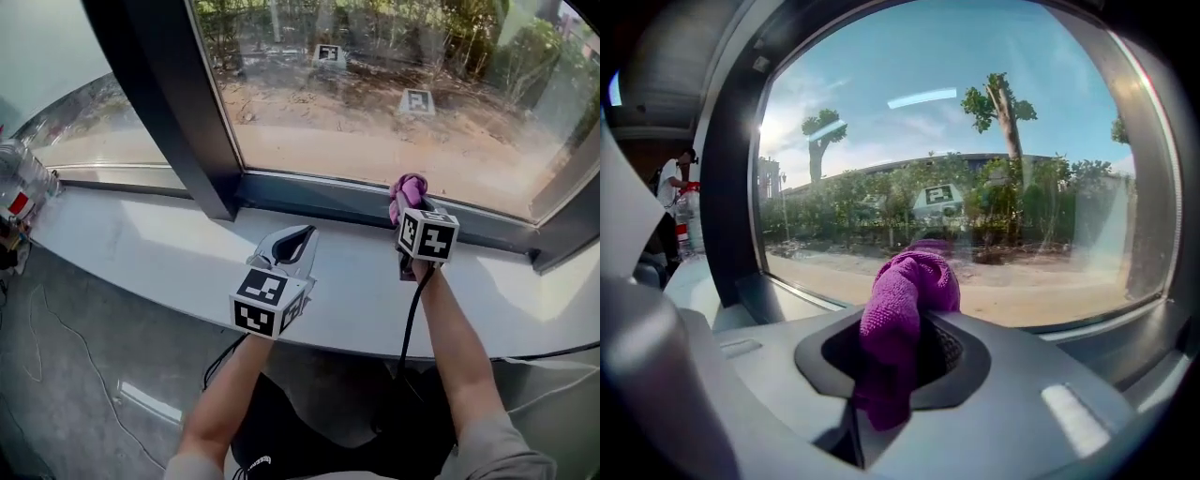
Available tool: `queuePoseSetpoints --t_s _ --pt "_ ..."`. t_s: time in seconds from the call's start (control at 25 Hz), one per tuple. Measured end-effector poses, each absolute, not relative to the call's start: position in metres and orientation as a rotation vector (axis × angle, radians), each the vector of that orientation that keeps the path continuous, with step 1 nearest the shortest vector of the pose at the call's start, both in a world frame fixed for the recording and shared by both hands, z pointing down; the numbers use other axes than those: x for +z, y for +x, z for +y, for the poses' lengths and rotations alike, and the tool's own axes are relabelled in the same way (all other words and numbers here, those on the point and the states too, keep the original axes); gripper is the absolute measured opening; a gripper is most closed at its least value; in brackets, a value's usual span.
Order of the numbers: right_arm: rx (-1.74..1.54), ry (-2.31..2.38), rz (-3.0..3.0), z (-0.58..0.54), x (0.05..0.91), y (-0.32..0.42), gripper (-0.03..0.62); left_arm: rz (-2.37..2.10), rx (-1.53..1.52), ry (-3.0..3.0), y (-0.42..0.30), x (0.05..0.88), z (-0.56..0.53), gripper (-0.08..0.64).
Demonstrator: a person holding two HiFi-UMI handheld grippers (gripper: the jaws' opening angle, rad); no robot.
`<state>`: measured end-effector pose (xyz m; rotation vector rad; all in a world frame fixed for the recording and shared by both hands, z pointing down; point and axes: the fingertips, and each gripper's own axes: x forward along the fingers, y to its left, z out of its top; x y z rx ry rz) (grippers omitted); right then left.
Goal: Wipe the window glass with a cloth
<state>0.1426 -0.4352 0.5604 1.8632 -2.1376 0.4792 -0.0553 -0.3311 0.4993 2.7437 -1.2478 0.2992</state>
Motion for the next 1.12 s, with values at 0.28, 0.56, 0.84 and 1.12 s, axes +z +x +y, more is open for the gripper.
queuePoseSetpoints --t_s 0.28,0.56,0.84,1.12 --pt "0.401 1.645 -2.287 -0.464 0.559 0.013 0.117 -1.388 0.25 2.65 -0.127 0.506 -0.331 0.006" --pt "0.324 1.493 -2.385 -0.487 0.555 -0.085 0.117 -1.494 0.235 2.556 -0.183 0.516 -0.323 0.006" --pt "0.247 1.388 -2.395 -0.503 0.553 -0.146 0.117 -1.56 0.263 2.503 -0.215 0.521 -0.318 0.006" --pt "0.238 1.322 -2.44 -0.513 0.54 -0.192 0.117 -1.598 0.271 2.481 -0.237 0.518 -0.308 0.006"
